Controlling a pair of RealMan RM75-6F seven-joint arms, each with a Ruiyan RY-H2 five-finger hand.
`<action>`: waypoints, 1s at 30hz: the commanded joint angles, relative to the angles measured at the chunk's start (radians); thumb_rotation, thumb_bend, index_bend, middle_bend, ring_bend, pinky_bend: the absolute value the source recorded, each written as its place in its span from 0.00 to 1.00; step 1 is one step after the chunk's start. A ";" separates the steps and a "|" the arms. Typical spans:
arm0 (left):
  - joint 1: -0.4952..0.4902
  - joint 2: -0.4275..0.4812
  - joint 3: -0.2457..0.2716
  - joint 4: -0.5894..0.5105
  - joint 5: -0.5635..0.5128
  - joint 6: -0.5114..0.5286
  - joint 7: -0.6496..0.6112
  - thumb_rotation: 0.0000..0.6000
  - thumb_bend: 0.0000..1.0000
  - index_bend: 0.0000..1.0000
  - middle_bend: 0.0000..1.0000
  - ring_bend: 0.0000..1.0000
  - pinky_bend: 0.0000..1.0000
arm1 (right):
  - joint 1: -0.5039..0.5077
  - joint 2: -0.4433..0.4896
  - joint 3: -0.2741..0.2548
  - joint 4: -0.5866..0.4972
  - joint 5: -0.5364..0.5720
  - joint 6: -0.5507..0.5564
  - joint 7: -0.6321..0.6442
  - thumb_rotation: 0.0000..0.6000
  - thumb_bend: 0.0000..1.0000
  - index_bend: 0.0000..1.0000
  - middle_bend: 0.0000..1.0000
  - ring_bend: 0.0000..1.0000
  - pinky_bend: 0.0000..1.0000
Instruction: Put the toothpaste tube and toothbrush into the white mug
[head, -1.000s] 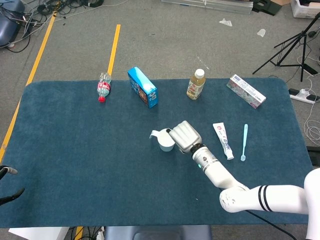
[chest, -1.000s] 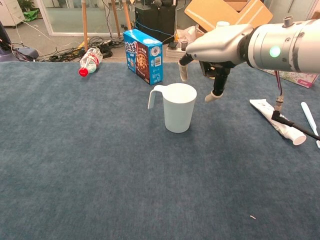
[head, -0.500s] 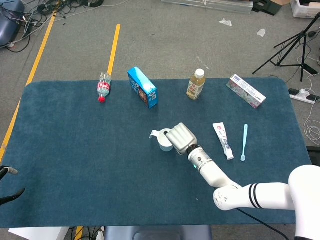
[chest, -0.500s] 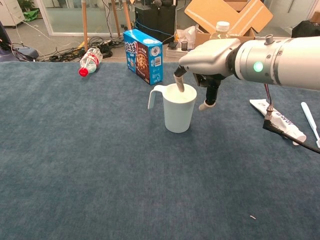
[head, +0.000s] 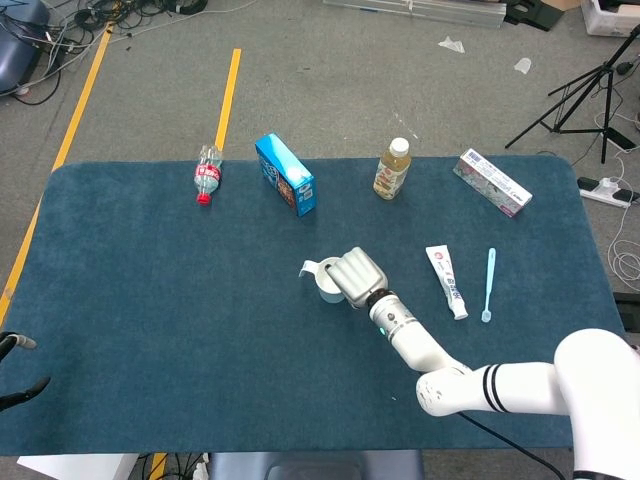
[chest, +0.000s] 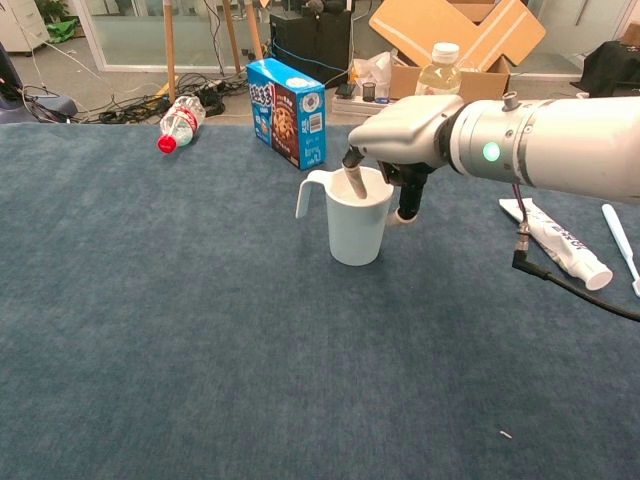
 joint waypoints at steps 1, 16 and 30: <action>0.001 0.001 -0.001 -0.001 -0.002 0.000 -0.002 1.00 0.00 0.43 0.40 0.31 0.35 | 0.005 -0.014 -0.004 0.021 0.007 -0.010 0.007 1.00 0.21 0.46 1.00 1.00 1.00; 0.001 0.003 -0.004 0.004 -0.008 -0.005 -0.008 1.00 0.00 0.43 0.40 0.31 0.35 | 0.008 -0.007 -0.040 0.023 0.009 -0.009 0.009 1.00 0.31 0.65 1.00 1.00 1.00; -0.001 -0.001 -0.012 0.010 -0.029 -0.014 -0.005 1.00 0.00 0.43 0.40 0.31 0.35 | -0.037 0.114 -0.090 -0.110 -0.072 0.054 0.012 1.00 0.31 0.66 1.00 1.00 1.00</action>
